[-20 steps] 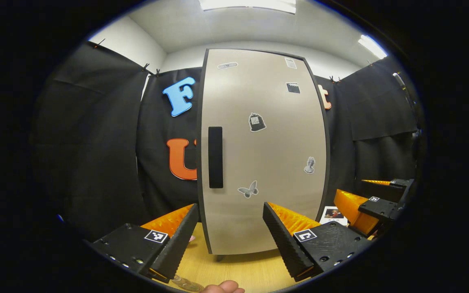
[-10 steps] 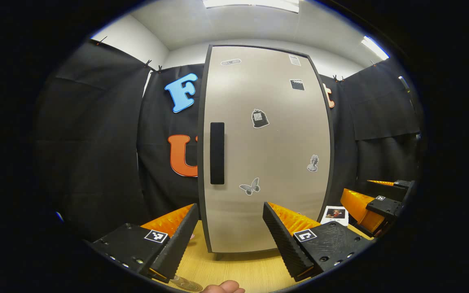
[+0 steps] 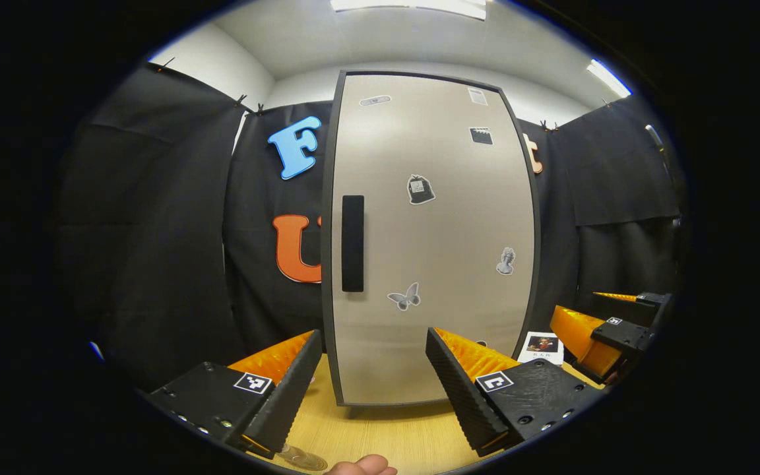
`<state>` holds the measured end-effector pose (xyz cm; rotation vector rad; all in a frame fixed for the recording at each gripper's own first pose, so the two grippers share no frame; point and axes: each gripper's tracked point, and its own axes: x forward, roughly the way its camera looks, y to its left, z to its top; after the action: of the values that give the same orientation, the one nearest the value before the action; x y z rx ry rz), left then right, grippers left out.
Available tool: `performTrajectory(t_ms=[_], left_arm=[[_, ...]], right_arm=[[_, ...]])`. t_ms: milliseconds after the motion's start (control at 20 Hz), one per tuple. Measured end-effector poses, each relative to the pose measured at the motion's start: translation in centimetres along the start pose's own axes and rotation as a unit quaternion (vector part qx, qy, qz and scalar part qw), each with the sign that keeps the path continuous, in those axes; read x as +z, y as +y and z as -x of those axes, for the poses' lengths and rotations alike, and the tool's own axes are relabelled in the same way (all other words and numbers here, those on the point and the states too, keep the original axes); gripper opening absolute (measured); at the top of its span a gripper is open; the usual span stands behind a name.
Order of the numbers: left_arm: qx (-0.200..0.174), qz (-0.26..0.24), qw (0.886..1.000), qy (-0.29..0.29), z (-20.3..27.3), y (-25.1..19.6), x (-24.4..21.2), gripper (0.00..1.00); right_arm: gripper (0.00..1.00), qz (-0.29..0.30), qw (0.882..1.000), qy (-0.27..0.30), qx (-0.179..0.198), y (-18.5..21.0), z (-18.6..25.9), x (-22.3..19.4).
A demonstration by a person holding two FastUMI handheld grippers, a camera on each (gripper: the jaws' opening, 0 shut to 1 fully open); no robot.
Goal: Open the cabinet door with the right hand, grasp the bottle in the cabinet with the left hand and place it on the coaster, then close the cabinet door with the right hand.
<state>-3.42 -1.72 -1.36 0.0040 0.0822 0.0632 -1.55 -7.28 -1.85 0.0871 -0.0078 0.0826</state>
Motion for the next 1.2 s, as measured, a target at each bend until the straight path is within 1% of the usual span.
performTrajectory(t_ms=[100,150,250,300,400,450,500,550,600,650,700,750,800,850,900,1000,1050,1100,1200], left_arm=[[0.002,0.0,1.0,0.001,0.1,0.1,-0.1,0.96],[0.002,0.0,1.0,0.002,0.1,0.1,-0.2,0.96],[0.003,-0.007,1.0,0.005,0.4,0.1,-0.3,0.96],[0.004,-0.01,1.0,0.002,0.6,0.2,-0.2,0.96],[0.006,-0.01,1.0,-0.003,0.9,0.3,0.1,0.96],[0.005,-0.01,1.0,-0.006,1.2,0.4,0.1,0.96],[0.005,-0.01,1.0,-0.006,1.4,0.4,0.1,0.96],[0.006,-0.011,1.0,-0.008,1.7,0.5,0.2,0.96],[0.008,-0.011,1.0,-0.008,1.8,0.6,0.2,0.96],[0.01,-0.01,1.0,-0.01,2.0,0.7,0.4,0.96],[0.01,-0.008,1.0,-0.012,2.2,0.7,0.5,0.96],[0.01,-0.006,1.0,-0.016,2.2,0.6,0.7,0.96],[0.01,-0.005,1.0,-0.019,2.3,0.5,0.9,0.96],[0.009,-0.005,1.0,-0.02,2.4,0.4,1.0,0.96],[0.007,-0.005,1.0,-0.021,2.5,0.2,1.0,0.96],[0.006,-0.009,1.0,-0.023,2.6,0.1,1.1,0.96],[0.005,-0.011,1.0,-0.021,2.7,-0.1,0.9,0.96],[0.004,-0.012,1.0,-0.02,2.9,-0.1,0.9,0.96],[0.003,-0.014,1.0,-0.025,3.1,-0.3,1.2,0.96]], right_arm=[[0.95,-0.001,1.0,0.003,0.003,0.1,0.1,-0.2],[0.99,0.0,1.0,0.004,0.004,0.1,0.1,-0.3],[0.99,-0.002,1.0,0.005,0.003,0.0,0.2,-0.4],[0.95,-0.006,1.0,0.009,0.003,0.0,0.2,-0.7],[0.95,-0.012,1.0,0.023,0.006,0.2,0.1,-1.3],[0.99,-0.013,1.0,0.023,0.007,0.2,0.0,-1.3],[0.99,-0.013,1.0,0.022,0.007,0.4,0.0,-1.2],[0.95,-0.012,1.0,0.019,0.005,0.4,-0.1,-1.0],[0.95,-0.011,1.0,0.013,0.007,0.4,0.0,-0.6],[0.99,-0.011,1.0,0.009,0.008,0.6,-0.1,-0.4],[0.95,-0.011,1.0,0.007,0.011,0.8,-0.1,-0.3],[0.99,-0.011,1.0,0.006,0.013,0.9,-0.1,-0.3],[0.99,-0.01,1.0,0.006,0.014,0.9,0.0,-0.3],[0.95,-0.011,1.0,0.007,0.015,0.9,-0.1,-0.4],[0.99,-0.011,1.0,0.01,0.015,0.9,0.0,-0.6],[0.99,-0.013,1.0,0.016,0.016,0.9,-0.1,-0.9],[0.95,-0.015,1.0,0.02,0.018,1.0,-0.2,-1.1],[0.99,-0.015,0.999,0.021,0.02,1.2,-0.3,-1.1],[0.99,-0.013,0.999,0.018,0.024,1.4,-0.3,-1.0]])
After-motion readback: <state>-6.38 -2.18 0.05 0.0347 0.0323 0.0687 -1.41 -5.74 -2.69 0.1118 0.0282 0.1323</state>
